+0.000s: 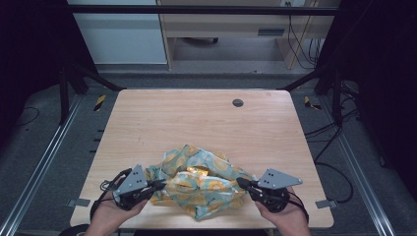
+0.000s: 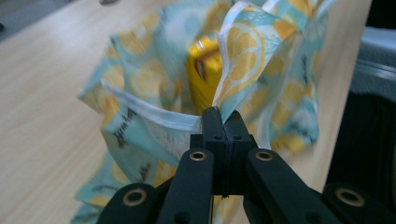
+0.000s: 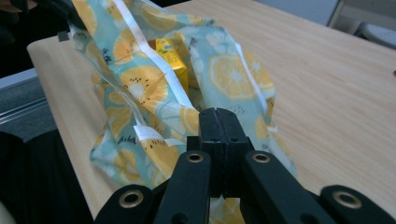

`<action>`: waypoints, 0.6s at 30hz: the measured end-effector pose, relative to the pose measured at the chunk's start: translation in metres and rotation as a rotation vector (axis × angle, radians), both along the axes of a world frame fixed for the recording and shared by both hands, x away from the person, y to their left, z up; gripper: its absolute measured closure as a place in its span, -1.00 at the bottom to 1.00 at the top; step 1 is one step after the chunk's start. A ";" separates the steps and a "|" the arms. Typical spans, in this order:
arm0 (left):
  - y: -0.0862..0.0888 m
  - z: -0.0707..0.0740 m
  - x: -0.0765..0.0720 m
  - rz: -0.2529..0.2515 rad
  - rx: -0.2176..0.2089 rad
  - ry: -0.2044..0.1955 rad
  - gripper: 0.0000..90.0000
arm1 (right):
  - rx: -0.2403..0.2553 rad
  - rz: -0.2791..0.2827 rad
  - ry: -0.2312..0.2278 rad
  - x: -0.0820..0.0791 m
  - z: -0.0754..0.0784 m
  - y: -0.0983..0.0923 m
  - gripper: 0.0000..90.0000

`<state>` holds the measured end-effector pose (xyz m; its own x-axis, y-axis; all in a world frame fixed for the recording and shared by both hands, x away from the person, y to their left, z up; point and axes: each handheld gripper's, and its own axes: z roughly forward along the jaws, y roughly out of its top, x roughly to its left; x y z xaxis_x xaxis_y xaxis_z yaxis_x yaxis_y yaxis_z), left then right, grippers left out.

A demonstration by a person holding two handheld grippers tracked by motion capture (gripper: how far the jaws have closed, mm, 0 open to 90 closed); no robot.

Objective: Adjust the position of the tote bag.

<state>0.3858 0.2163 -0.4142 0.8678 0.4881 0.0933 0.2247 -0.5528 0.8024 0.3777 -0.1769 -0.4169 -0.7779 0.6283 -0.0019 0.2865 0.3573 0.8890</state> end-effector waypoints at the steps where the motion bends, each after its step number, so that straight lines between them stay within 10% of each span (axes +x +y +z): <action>1: 0.002 -0.006 0.000 -0.010 0.011 0.026 1.00 | 0.001 0.001 0.005 0.000 -0.002 -0.001 1.00; 18: -0.016 -0.054 0.010 -0.055 0.304 0.126 1.00 | -0.213 0.040 0.175 0.004 -0.047 0.007 1.00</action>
<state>0.3961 0.1999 -0.4685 0.9061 0.4064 0.1178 0.2748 -0.7768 0.5666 0.3820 -0.1699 -0.4639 -0.8024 0.5968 0.0061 0.4107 0.5447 0.7312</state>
